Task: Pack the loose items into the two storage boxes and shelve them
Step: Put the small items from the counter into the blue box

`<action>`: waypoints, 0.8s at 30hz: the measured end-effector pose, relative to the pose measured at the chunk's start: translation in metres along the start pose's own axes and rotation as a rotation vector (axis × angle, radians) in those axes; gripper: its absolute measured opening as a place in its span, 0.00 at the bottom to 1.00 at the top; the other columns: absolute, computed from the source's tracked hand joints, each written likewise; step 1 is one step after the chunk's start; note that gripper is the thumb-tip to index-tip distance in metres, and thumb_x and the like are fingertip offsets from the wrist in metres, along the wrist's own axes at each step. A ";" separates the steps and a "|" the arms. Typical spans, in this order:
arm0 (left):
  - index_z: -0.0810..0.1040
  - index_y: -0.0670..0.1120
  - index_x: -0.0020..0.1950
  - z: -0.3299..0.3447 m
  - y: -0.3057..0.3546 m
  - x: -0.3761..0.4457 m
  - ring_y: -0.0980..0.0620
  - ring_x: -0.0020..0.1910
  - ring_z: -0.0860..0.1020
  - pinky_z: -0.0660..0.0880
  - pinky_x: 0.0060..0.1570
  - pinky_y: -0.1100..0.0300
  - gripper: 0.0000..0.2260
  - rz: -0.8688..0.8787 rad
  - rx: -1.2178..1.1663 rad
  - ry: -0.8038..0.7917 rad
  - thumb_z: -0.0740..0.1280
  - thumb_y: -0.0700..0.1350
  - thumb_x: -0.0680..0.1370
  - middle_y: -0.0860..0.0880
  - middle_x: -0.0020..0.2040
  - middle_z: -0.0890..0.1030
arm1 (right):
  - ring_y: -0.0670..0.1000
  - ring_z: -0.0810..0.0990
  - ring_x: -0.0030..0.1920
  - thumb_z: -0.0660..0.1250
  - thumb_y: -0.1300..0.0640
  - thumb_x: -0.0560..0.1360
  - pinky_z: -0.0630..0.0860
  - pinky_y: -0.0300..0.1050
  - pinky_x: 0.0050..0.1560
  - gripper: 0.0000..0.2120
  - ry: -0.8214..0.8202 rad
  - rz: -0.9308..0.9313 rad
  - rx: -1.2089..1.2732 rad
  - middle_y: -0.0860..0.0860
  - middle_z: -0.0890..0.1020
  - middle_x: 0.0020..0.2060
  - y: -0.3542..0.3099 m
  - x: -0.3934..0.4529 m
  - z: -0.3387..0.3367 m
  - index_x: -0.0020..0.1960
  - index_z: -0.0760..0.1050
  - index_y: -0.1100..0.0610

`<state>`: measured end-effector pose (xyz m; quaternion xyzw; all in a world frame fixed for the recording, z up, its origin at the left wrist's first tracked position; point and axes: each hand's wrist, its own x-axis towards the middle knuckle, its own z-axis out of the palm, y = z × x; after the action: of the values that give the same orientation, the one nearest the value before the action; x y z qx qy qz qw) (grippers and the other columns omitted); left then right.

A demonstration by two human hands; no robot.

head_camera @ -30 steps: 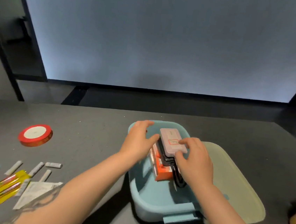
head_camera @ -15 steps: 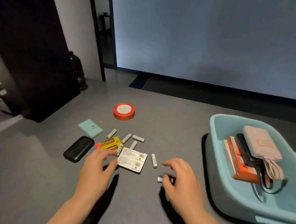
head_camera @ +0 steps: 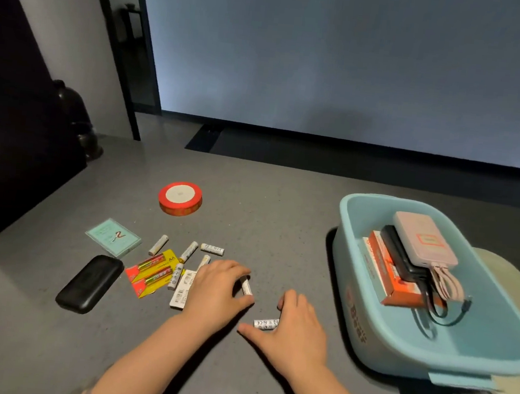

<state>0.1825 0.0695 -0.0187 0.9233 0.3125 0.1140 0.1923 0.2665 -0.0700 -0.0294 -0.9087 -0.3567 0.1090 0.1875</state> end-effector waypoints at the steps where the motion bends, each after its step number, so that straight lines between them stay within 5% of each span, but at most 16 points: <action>1: 0.74 0.57 0.64 0.003 -0.003 0.001 0.55 0.63 0.69 0.61 0.62 0.60 0.23 0.004 0.003 0.005 0.68 0.60 0.70 0.59 0.61 0.75 | 0.50 0.72 0.53 0.63 0.25 0.57 0.72 0.47 0.49 0.32 0.011 -0.003 0.015 0.44 0.70 0.47 0.001 0.000 0.002 0.47 0.60 0.47; 14: 0.80 0.54 0.56 0.009 0.003 -0.007 0.51 0.53 0.75 0.66 0.56 0.59 0.18 0.041 -0.079 0.085 0.72 0.53 0.67 0.56 0.50 0.80 | 0.47 0.70 0.46 0.68 0.48 0.62 0.64 0.40 0.40 0.19 0.075 -0.080 0.212 0.41 0.70 0.42 0.006 -0.004 -0.007 0.47 0.62 0.47; 20: 0.82 0.53 0.51 -0.033 0.048 -0.003 0.54 0.50 0.75 0.69 0.54 0.56 0.17 0.093 -0.287 0.340 0.73 0.53 0.63 0.57 0.46 0.81 | 0.43 0.73 0.44 0.72 0.46 0.60 0.67 0.32 0.41 0.19 0.258 -0.161 0.440 0.40 0.72 0.41 0.008 -0.031 -0.082 0.47 0.68 0.47; 24: 0.81 0.57 0.51 -0.048 0.104 0.007 0.60 0.52 0.74 0.67 0.54 0.63 0.18 0.202 -0.433 0.321 0.79 0.48 0.64 0.62 0.48 0.80 | 0.45 0.77 0.43 0.74 0.47 0.58 0.72 0.33 0.42 0.20 0.445 -0.164 0.524 0.41 0.78 0.42 0.040 -0.050 -0.155 0.47 0.73 0.45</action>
<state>0.2274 0.0120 0.0698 0.8574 0.2138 0.3411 0.3207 0.3061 -0.1724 0.0972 -0.7996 -0.3387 -0.0193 0.4955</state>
